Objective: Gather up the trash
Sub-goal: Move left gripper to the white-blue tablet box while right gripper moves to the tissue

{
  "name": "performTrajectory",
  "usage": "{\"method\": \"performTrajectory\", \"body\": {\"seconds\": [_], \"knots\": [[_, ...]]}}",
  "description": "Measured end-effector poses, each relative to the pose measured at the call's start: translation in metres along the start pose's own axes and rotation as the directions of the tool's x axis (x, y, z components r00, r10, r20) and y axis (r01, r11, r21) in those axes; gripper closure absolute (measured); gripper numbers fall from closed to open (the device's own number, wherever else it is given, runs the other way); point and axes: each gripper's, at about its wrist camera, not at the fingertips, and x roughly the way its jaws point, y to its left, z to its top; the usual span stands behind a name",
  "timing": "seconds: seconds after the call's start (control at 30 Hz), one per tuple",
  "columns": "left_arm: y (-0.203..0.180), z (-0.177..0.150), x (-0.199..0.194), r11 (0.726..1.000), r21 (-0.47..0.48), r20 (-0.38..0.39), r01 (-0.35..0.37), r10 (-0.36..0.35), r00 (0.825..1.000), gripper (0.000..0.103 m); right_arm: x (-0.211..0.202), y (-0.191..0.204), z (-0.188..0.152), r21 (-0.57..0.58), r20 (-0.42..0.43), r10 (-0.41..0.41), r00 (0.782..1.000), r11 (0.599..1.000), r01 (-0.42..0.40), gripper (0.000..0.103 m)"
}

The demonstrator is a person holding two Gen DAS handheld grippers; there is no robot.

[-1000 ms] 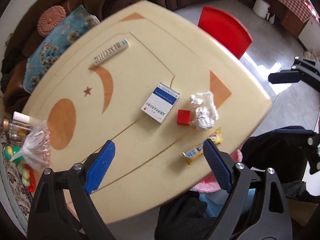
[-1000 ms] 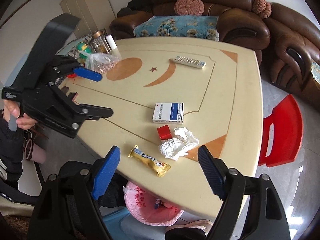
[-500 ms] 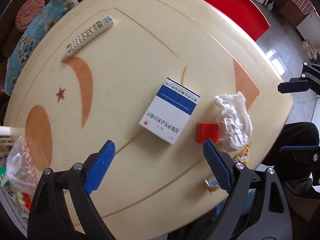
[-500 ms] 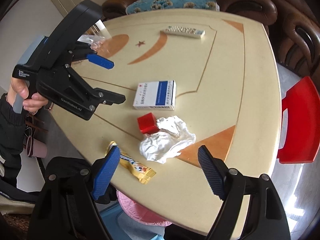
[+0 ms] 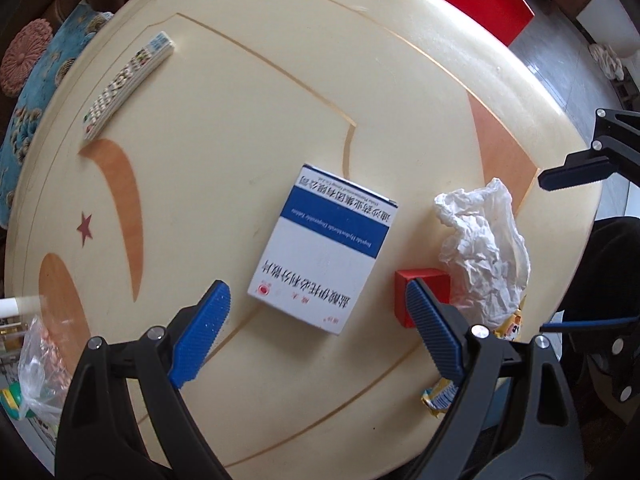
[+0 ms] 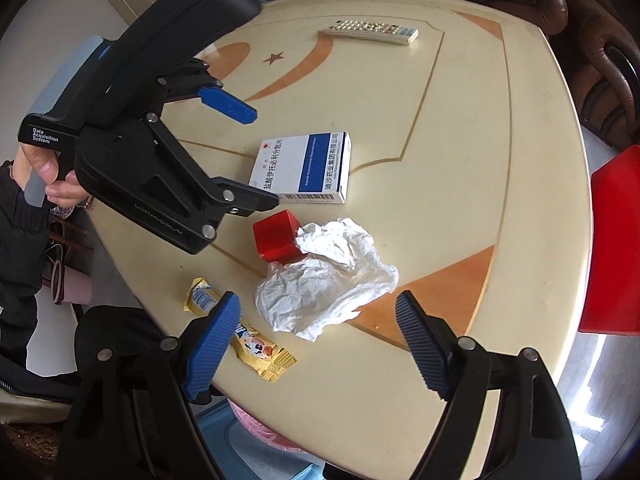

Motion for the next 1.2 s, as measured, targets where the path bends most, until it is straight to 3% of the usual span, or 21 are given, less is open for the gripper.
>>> {"method": "performTrajectory", "body": {"seconds": [0.27,0.63,0.8,0.97,1.2], "knots": [[0.003,0.010,0.011,1.000,0.007,-0.001,0.027,-0.027,1.000,0.015,0.012,0.009,0.003,-0.051,-0.015,-0.042,0.999,0.998,0.041,0.025],[0.035,0.004,0.025,0.985,-0.065,0.028,0.158,-0.156,0.987,0.010,0.033,0.020,0.002,-0.081,-0.033,-0.059,0.998,0.995,0.056,0.025],[0.044,0.002,0.046,0.989,-0.077,-0.023,0.123,-0.125,0.992,0.010,0.035,0.018,0.004,-0.081,-0.028,-0.065,0.998,0.995,0.062,0.025],[0.039,0.003,0.051,0.997,-0.051,-0.012,0.062,-0.063,0.998,0.010,0.040,0.020,0.005,-0.092,-0.016,-0.097,0.995,0.991,0.096,0.025],[0.039,0.016,0.055,0.994,-0.092,-0.010,0.051,-0.052,0.999,0.009,0.049,0.027,0.003,-0.122,0.008,-0.156,0.988,0.980,0.156,0.025]]}}
